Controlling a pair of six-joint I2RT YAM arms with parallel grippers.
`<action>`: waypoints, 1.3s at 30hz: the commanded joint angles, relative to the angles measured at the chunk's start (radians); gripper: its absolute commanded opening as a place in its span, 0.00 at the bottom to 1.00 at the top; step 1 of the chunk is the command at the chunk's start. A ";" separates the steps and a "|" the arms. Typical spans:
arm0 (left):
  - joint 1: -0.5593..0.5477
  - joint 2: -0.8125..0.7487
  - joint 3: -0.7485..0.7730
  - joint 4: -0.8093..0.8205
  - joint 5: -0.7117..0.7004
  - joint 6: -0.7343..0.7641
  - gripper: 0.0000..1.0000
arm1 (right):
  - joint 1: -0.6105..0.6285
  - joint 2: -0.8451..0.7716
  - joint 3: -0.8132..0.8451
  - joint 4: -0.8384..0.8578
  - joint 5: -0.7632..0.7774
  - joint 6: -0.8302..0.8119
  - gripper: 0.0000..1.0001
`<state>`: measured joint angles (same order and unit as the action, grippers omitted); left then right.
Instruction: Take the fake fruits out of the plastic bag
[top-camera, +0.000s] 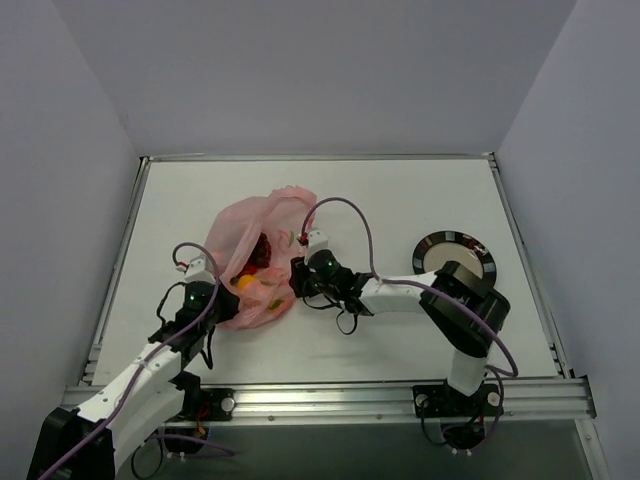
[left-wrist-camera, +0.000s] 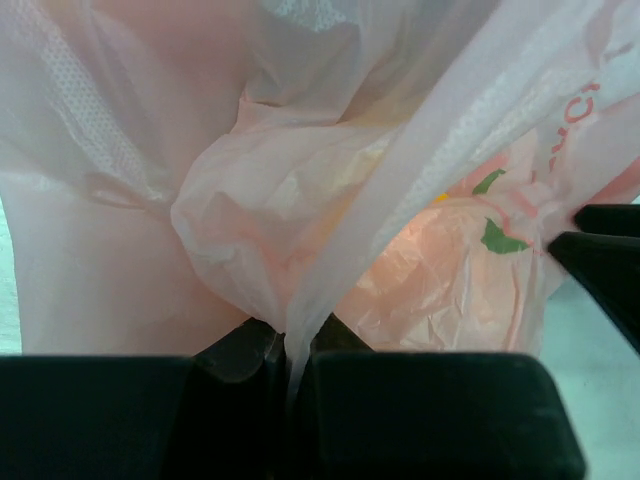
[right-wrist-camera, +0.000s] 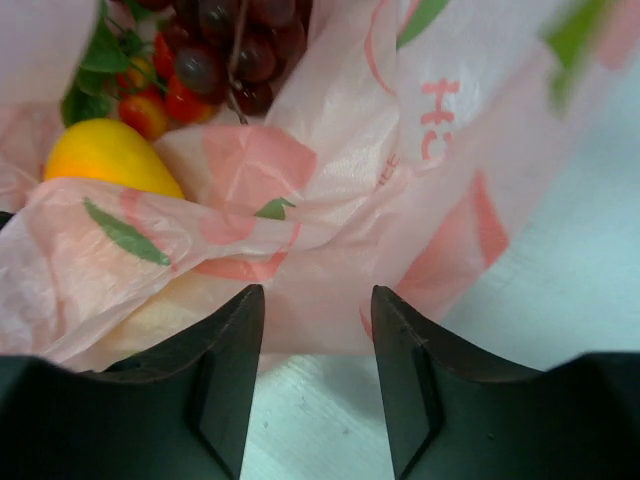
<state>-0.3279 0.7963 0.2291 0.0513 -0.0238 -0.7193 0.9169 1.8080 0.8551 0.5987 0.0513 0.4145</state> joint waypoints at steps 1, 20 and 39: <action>-0.008 -0.034 0.015 0.068 0.024 0.038 0.02 | -0.006 -0.146 0.054 -0.083 0.027 -0.077 0.44; -0.025 -0.097 0.050 0.078 -0.001 0.096 0.02 | -0.033 0.192 0.467 -0.053 -0.088 -0.198 0.52; -0.025 -0.075 0.050 0.093 -0.008 0.107 0.02 | -0.052 0.442 0.693 -0.051 -0.151 -0.138 0.63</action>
<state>-0.3477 0.7300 0.2237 0.1009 -0.0105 -0.6308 0.8650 2.2604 1.5009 0.5091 -0.0799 0.2649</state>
